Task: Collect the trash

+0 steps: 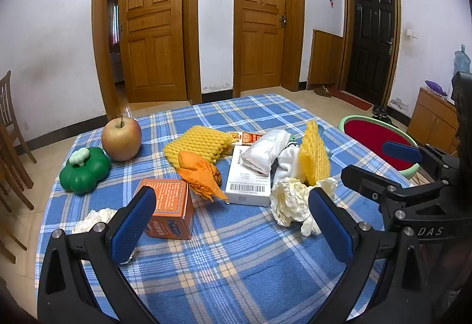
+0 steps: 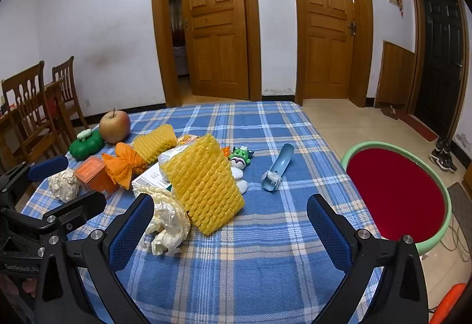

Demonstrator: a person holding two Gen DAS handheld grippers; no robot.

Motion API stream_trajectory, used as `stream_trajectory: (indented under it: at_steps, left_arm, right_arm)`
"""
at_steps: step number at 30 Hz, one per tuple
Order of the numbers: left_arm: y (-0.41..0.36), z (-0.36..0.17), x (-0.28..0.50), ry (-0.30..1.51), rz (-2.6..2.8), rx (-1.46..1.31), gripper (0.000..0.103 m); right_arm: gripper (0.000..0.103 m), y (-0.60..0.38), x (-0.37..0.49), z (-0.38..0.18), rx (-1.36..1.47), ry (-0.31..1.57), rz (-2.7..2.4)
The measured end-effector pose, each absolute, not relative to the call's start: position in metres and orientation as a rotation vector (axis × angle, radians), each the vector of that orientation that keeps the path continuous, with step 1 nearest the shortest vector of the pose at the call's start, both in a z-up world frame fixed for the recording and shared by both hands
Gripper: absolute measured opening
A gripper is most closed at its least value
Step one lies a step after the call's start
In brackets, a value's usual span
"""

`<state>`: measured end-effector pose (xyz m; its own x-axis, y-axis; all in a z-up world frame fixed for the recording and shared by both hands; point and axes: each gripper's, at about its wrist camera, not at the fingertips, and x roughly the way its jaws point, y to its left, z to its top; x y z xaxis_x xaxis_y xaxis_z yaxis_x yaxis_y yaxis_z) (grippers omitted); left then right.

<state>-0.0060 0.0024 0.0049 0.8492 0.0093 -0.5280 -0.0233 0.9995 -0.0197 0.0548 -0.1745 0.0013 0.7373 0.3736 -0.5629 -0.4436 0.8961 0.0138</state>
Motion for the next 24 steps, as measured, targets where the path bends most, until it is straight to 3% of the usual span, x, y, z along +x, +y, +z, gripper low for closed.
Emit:
stream_trajectory:
  at_steps: [24]
  left_arm:
    - [0.0021, 0.0045, -0.0065, 0.558, 0.015, -0.027, 0.101]
  right_arm:
    - [0.103, -0.1747, 0.0571, -0.0008, -0.121, 0.599, 0.459]
